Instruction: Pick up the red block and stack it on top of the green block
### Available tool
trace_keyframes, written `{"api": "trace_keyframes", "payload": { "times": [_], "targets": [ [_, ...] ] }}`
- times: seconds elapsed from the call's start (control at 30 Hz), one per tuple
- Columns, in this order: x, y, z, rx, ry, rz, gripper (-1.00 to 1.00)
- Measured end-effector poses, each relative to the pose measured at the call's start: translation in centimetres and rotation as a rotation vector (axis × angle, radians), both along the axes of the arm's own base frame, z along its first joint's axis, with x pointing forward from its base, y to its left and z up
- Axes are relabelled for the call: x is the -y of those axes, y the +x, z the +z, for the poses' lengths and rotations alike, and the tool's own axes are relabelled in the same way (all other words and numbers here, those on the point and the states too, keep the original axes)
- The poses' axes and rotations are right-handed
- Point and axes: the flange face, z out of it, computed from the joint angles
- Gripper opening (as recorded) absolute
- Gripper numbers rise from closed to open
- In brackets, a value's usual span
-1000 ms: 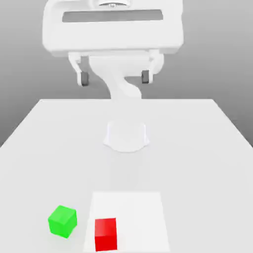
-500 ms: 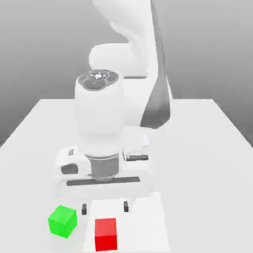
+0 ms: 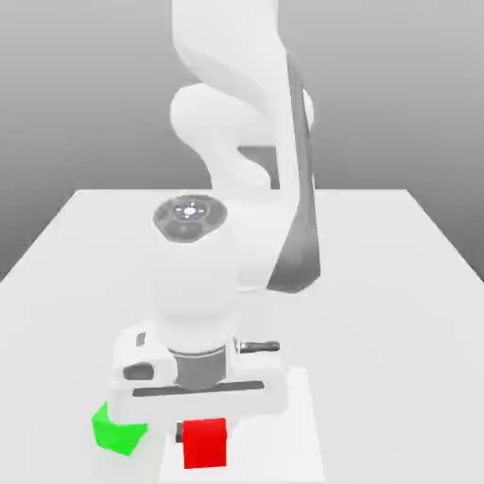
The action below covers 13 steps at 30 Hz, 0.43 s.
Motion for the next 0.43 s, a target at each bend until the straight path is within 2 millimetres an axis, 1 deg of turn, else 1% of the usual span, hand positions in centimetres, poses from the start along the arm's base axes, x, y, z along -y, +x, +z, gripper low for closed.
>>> {"api": "trace_keyframes", "payload": {
  "times": [0.03, 0.07, 0.13, 0.17, 0.23, 0.3, 0.33, 0.43],
  "targets": [
    [2.0, -0.7, 1.0, 0.0, -0.002, -0.038, -1.0],
    [4.3, -1.6, 2.0, 0.0, -0.004, -0.086, -1.0],
    [9.4, -4.0, 3.4, 0.0, -0.002, -0.198, -1.0],
    [10.4, -4.6, 3.0, 0.001, 0.0, -0.22, -1.0],
    [10.8, -4.8, 1.2, 0.001, 0.002, -0.227, -1.0],
    [10.8, -4.9, -1.1, 0.001, 0.001, -0.23, -1.0],
    [10.9, -5.0, -1.9, 0.0, 0.001, -0.231, 1.0],
    [10.9, -5.0, -1.9, 0.0, 0.001, -0.231, 1.0]
  ]
}}
